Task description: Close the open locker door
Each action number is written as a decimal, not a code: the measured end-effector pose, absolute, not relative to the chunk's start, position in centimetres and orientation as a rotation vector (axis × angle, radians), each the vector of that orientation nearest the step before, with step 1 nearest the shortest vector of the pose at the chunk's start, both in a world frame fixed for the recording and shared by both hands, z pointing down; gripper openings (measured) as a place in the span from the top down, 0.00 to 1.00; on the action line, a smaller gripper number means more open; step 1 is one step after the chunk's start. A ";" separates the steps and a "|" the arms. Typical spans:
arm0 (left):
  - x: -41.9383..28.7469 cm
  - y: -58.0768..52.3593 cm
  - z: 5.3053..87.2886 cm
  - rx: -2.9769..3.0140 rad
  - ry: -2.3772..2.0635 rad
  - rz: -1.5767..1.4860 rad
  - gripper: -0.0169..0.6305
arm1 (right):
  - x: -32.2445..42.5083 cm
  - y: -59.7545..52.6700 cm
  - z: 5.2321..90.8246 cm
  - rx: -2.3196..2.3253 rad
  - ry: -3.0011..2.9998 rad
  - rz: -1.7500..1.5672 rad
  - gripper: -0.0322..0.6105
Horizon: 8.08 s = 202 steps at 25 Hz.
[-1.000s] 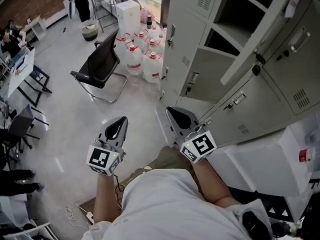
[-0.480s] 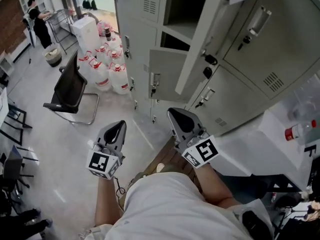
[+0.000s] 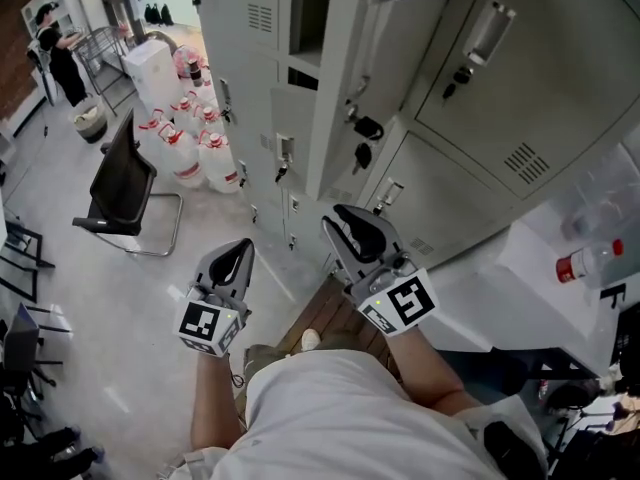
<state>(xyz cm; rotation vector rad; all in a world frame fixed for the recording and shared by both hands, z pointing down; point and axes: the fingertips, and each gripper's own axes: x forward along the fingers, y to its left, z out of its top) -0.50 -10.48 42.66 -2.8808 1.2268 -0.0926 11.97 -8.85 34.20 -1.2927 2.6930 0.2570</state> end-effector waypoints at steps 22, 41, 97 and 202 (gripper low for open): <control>-2.4 -12.6 43.4 -2.985 0.953 -0.132 0.97 | 10.1 -11.6 31.2 -1.549 2.499 0.320 0.70; -8.4 -15.6 44.9 -3.006 0.971 -0.151 0.97 | 7.2 -16.1 30.9 -1.632 2.459 0.357 0.72; -4.5 -27.5 45.6 -2.924 1.295 -0.162 0.97 | 12.9 -32.4 26.2 -1.446 2.564 0.357 0.81; -22.3 -16.6 48.7 -2.687 1.882 -0.239 0.97 | -13.7 -19.9 48.1 -0.486 3.196 -0.052 0.85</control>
